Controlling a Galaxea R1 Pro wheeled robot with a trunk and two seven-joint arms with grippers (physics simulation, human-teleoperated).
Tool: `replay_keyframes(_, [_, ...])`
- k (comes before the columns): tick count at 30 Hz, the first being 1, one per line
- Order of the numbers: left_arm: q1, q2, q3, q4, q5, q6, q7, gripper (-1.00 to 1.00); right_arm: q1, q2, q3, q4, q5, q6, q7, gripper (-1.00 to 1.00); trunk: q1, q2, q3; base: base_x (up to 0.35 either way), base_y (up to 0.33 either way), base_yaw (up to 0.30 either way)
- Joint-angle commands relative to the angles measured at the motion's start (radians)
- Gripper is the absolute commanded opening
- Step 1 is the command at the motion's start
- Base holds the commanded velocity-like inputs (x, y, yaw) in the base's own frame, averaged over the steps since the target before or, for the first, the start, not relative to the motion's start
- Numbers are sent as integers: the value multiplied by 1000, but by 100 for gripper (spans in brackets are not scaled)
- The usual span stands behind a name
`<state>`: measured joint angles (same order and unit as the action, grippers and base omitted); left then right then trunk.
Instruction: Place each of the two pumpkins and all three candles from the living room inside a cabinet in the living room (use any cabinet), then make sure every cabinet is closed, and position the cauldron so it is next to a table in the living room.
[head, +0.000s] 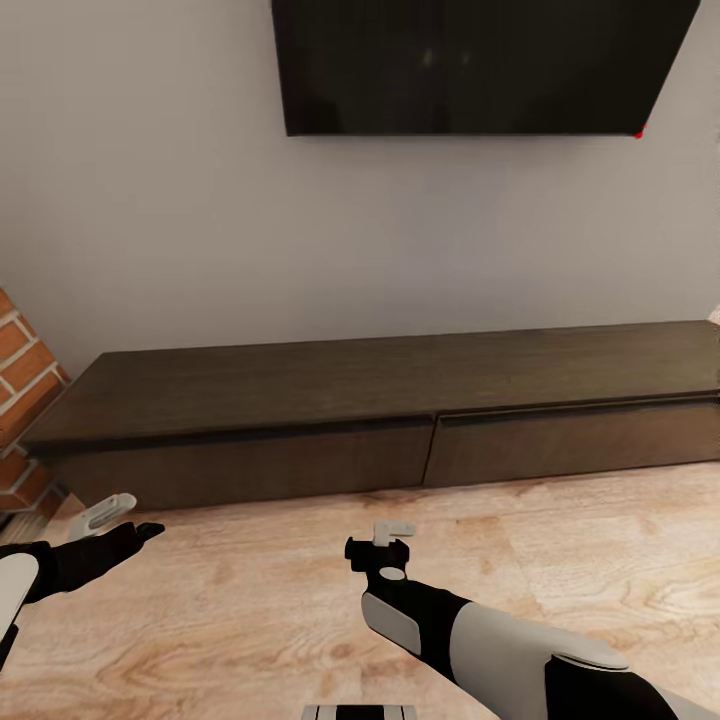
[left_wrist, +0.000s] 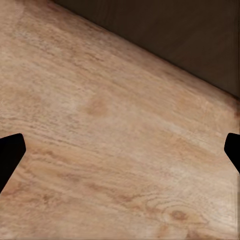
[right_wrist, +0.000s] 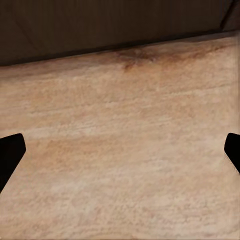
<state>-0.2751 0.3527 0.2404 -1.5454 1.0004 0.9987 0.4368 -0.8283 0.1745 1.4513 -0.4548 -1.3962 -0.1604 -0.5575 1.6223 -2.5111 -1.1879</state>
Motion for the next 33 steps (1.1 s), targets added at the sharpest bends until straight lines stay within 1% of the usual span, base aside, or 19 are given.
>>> replay_keyframes(1, [-1,0,0,-1,10,3,10,100,-2,0,9,-1,-10,-7,-4,100,-1,0,3,-107,0,0])
replay_keyframes(6, [-1,-1,-8,-1,10,3,10,100,-2,0,8,-1,-10,-7,-4,100,-3,1,22,-233,0,0])
replay_keyframes(9, [-1,-1,-13,-1,10,3,10,100,-2,0,8,0,-10,-6,-4,100,-4,2,32,-92,0,0])
replay_keyframes(29, [0,0,-18,-1,10,3,10,100,-2,0,10,1,-6,-10,-2,100,-13,6,107,-5,0,0])
replay_keyframes(33, [-1,0,-17,-1,10,3,10,100,-3,0,4,1,-8,-11,20,100,-15,7,122,0,0,0])
